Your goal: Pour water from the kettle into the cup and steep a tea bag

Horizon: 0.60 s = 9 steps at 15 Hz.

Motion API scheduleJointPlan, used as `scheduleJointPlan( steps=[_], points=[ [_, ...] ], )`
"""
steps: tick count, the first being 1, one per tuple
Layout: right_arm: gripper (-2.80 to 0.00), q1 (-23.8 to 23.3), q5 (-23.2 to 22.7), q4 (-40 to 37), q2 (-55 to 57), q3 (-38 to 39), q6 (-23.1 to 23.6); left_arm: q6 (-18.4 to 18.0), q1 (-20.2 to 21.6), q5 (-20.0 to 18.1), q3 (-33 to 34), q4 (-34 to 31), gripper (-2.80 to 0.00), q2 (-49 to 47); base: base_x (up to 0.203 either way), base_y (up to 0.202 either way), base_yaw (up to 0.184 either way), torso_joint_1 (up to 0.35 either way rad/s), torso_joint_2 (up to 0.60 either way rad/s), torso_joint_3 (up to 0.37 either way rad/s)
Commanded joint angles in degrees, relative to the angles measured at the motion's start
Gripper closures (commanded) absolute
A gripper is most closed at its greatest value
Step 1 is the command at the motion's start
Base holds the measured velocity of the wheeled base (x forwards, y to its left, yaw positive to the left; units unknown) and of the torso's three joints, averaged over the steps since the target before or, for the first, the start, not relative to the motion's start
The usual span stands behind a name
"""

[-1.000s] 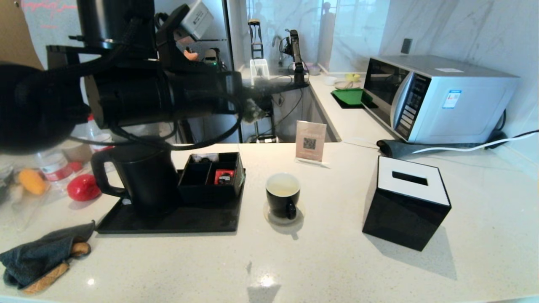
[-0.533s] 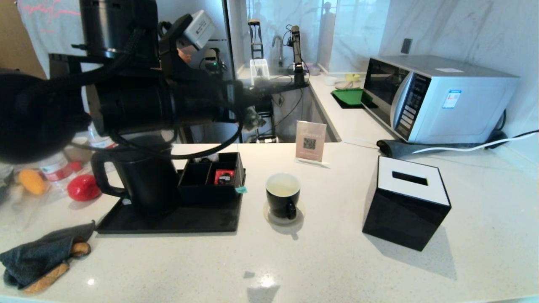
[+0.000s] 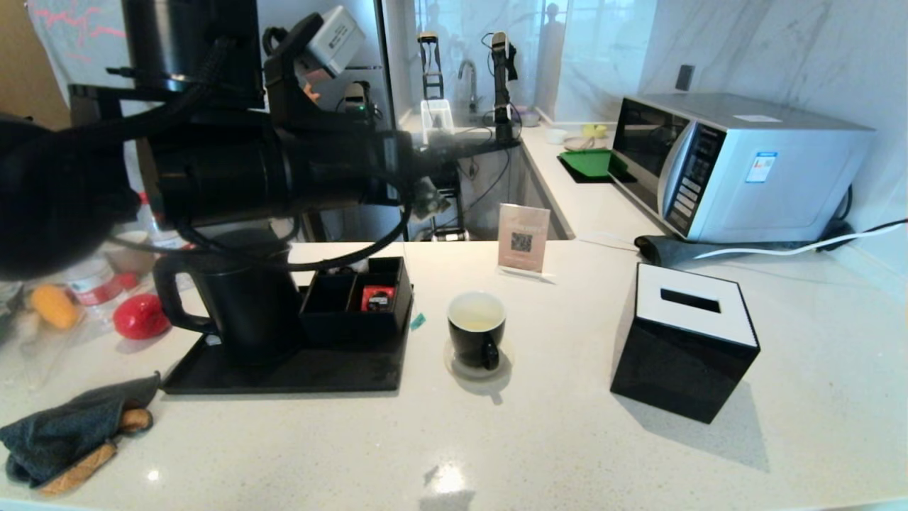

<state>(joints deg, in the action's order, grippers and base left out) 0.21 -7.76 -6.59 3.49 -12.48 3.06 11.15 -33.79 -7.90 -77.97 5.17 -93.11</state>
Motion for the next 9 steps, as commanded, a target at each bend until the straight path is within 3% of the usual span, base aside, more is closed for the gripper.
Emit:
scheduleJointPlan(
  steps=[1,6,9],
  points=[
    [0.0,1.01,-1.83,1.32,8.77,-4.45,-0.02,0.1,-0.4,0.08,0.05,-0.07,0.0,0.79,0.0,0.0,0.0,0.0,0.0,0.0],
    [0.0,6.13,-3.87,17.85,33.47,-9.43,-0.04,-0.04,-0.57,0.03,3.01,0.02,0.0,2.06,0.0,0.0,0.0,0.0,0.0,0.0],
    [0.0,6.82,-9.0,29.69,49.01,-11.25,-0.03,0.01,-0.49,0.08,4.56,0.02,0.0,2.67,0.0,0.0,0.0,0.0,0.0,0.0]
  ],
)
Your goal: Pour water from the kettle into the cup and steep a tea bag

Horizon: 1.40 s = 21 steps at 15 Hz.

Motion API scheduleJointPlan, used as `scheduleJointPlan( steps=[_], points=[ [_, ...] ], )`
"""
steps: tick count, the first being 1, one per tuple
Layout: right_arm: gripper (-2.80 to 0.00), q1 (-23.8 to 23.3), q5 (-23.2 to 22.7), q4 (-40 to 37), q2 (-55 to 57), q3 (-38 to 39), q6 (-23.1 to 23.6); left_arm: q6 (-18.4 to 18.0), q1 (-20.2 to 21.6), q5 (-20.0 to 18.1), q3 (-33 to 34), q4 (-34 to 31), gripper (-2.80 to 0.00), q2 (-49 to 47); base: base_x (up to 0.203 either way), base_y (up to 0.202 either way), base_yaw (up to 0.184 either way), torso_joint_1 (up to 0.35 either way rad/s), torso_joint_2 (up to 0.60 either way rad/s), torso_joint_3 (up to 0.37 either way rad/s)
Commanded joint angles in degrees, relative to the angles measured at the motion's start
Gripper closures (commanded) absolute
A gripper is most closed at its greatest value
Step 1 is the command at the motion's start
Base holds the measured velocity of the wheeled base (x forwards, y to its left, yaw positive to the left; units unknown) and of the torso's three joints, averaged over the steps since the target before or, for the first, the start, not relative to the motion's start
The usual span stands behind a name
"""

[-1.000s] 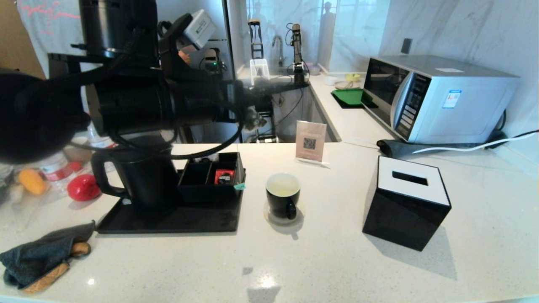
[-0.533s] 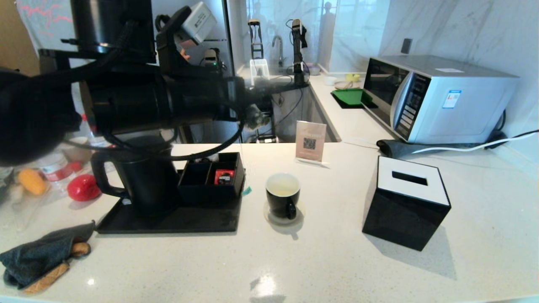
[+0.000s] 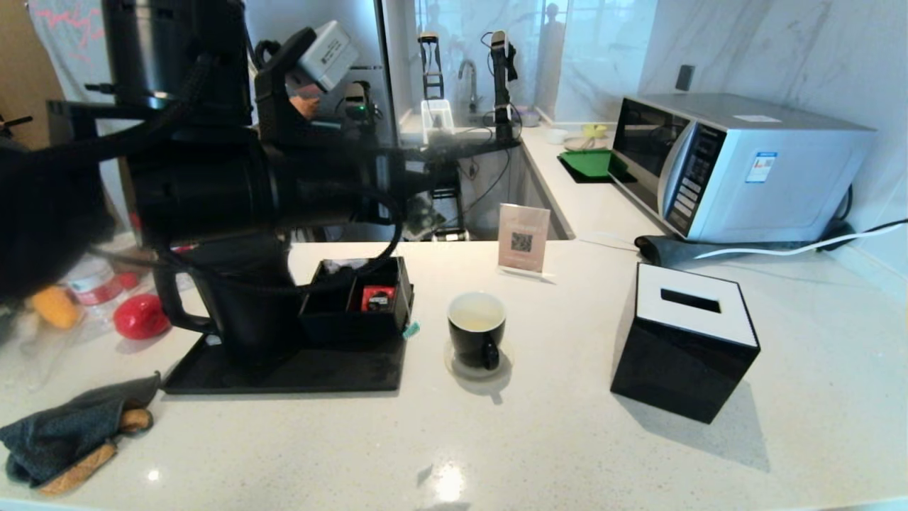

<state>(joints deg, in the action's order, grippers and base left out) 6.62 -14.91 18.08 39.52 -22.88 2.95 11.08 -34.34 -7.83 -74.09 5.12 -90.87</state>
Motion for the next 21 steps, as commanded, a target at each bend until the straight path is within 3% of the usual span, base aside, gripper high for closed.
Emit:
scheduleJointPlan(
  steps=[1,4,7,10,14,15,21],
  points=[
    [0.0,0.53,-4.02,9.0,18.0,-1.3,0.09,0.17,0.15,-0.01,0.71,0.07,0.0,0.42,0.0,0.0,0.0,0.0,0.0,0.0],
    [0.0,1.04,-10.43,19.56,32.82,-4.22,0.16,0.26,0.15,-0.08,0.62,0.07,0.0,0.08,0.0,0.0,0.0,0.0,0.0,0.0],
    [0.0,3.31,-13.67,28.12,47.12,-10.11,0.17,0.17,0.06,-0.18,0.44,0.07,0.0,-0.1,0.0,0.0,0.0,0.0,0.0,0.0],
    [0.0,9.27,-14.99,35.51,59.07,-18.44,0.0,0.17,0.02,-0.18,0.18,0.07,0.0,-0.06,0.0,0.0,0.0,0.0,0.0,0.0],
    [0.0,19.38,-15.4,37.77,67.11,-26.93,-0.11,0.17,-0.02,-0.08,0.27,0.07,0.0,-0.45,0.0,0.0,0.0,0.0,0.0,0.0],
    [-2.8,21.0,-15.41,37.77,68.06,-28.06,-0.2,0.17,-0.02,-0.08,0.29,0.07,0.0,-0.56,0.0,0.0,0.0,0.0,0.0,0.0],
    [-2.8,26.35,-15.41,37.91,69.14,-31.1,-0.56,-0.01,-0.11,-0.08,0.35,0.07,0.0,-1.24,0.0,0.0,0.0,0.0,0.0,0.0]
  ],
)
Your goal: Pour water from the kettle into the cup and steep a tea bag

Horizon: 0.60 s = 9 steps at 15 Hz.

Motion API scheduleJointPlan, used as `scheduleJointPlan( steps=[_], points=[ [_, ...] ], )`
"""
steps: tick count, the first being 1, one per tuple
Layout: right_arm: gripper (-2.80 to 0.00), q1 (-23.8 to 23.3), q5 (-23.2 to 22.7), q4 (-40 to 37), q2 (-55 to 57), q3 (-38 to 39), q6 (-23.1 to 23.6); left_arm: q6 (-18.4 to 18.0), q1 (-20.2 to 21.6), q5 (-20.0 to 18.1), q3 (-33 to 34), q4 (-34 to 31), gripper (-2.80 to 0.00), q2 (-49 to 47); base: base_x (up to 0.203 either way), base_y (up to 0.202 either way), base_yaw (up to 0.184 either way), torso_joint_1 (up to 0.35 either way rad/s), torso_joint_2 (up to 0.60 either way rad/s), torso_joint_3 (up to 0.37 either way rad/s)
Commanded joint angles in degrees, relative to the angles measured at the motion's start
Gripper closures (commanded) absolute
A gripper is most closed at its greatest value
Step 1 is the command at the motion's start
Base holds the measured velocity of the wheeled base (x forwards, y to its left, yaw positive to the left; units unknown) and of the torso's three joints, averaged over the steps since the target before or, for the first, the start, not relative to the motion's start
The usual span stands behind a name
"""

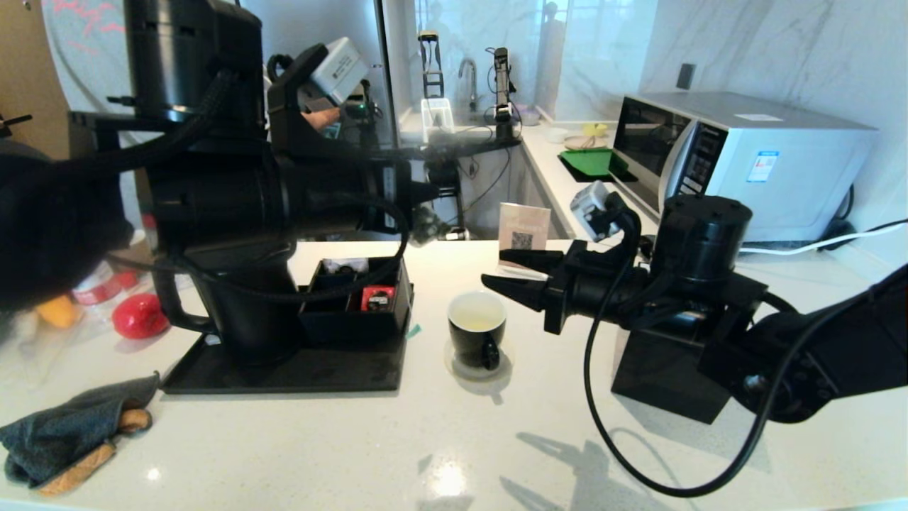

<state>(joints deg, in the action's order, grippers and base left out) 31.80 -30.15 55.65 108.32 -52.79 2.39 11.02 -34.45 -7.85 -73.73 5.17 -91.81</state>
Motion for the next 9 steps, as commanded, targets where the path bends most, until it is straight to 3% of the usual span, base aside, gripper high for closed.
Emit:
scheduleJointPlan(
  steps=[1,9],
  points=[
    [-2.8,1.92,-0.17,0.27,0.56,-2.26,-0.16,0.05,0.0,-0.06,-0.01,0.02,0.0,-0.3,0.0,0.0,0.0,0.0,0.0,0.0],
    [-2.8,9.95,-0.03,0.42,1.97,-3.9,-0.48,0.13,0.15,0.38,-0.21,0.71,0.0,0.14,0.0,0.0,0.0,0.0,0.0,0.0]
  ],
)
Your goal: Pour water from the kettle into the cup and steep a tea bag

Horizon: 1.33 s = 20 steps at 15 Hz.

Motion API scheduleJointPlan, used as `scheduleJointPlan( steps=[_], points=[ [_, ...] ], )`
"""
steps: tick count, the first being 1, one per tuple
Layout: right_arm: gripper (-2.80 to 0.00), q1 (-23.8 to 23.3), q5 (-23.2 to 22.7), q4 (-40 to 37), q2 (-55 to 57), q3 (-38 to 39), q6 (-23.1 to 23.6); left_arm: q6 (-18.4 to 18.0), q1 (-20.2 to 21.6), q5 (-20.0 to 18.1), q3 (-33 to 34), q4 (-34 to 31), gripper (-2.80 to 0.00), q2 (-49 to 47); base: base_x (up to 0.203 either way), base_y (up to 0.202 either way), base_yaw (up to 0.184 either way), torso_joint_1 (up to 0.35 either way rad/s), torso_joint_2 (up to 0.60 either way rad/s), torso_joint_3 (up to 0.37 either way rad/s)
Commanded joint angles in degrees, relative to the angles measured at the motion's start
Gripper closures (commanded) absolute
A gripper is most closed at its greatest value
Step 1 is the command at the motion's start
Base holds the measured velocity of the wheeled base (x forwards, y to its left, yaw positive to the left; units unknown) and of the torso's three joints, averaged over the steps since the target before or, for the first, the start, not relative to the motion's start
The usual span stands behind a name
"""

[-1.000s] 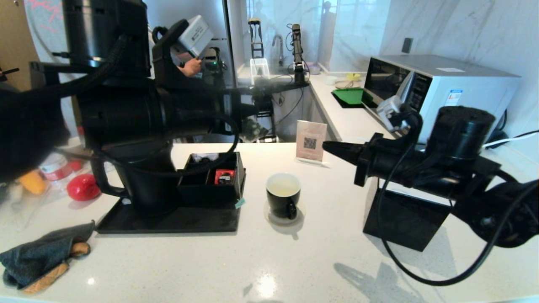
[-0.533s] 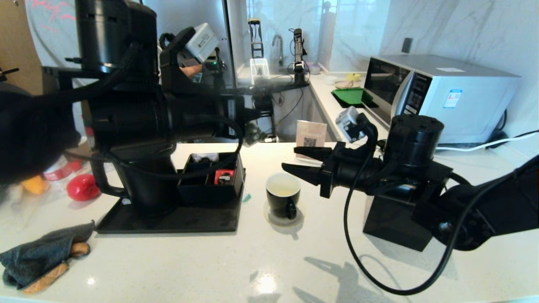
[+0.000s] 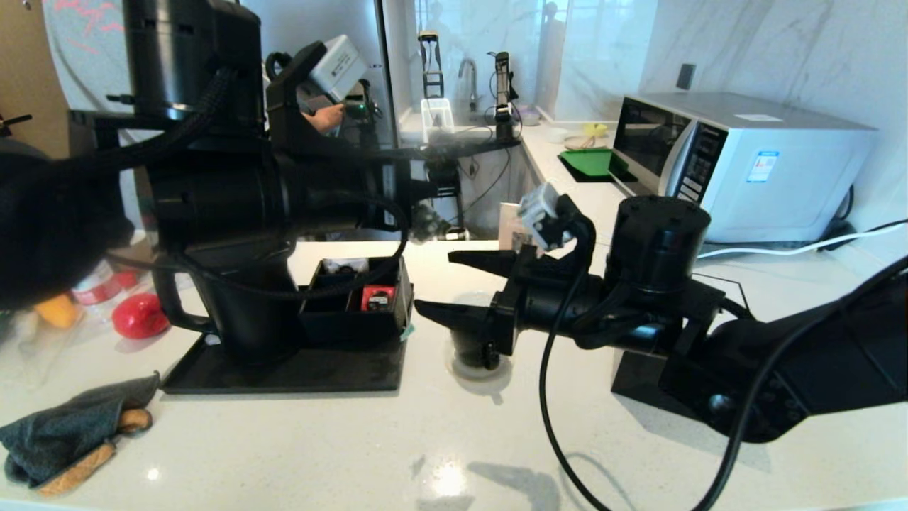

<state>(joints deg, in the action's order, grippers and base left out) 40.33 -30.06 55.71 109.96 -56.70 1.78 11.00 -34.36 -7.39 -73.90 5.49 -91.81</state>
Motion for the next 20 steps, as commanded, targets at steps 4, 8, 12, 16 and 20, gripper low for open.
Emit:
scheduleJointPlan(
  steps=[4,8,12,16,20],
  points=[
    [-2.8,2.35,-0.02,3.42,2.92,-0.06,-1.58,0.17,0.09,-0.01,-0.1,0.75,0.0,0.14,0.0,0.0,0.0,0.0,0.0,0.0],
    [-2.8,2.39,0.02,9.7,6.53,-0.85,-6.51,0.17,0.09,-0.08,-0.19,0.75,0.0,0.49,0.0,0.0,0.0,0.0,0.0,0.0],
    [-2.8,2.91,0.0,9.85,9.25,-3.24,-6.61,0.17,0.08,-0.08,-0.19,0.75,0.0,0.49,0.0,0.0,0.0,0.0,0.0,0.0],
    [-2.8,2.92,0.09,10.1,11.87,-6.93,-8.09,0.17,0.0,-0.08,-0.19,0.75,0.0,0.4,0.0,0.0,0.0,0.0,0.0,0.0],
    [-2.8,2.93,0.0,10.91,13.09,-7.08,-8.37,0.17,0.0,-0.08,-0.28,0.75,0.0,0.4,0.0,0.0,0.0,0.0,0.0,0.0]
  ],
)
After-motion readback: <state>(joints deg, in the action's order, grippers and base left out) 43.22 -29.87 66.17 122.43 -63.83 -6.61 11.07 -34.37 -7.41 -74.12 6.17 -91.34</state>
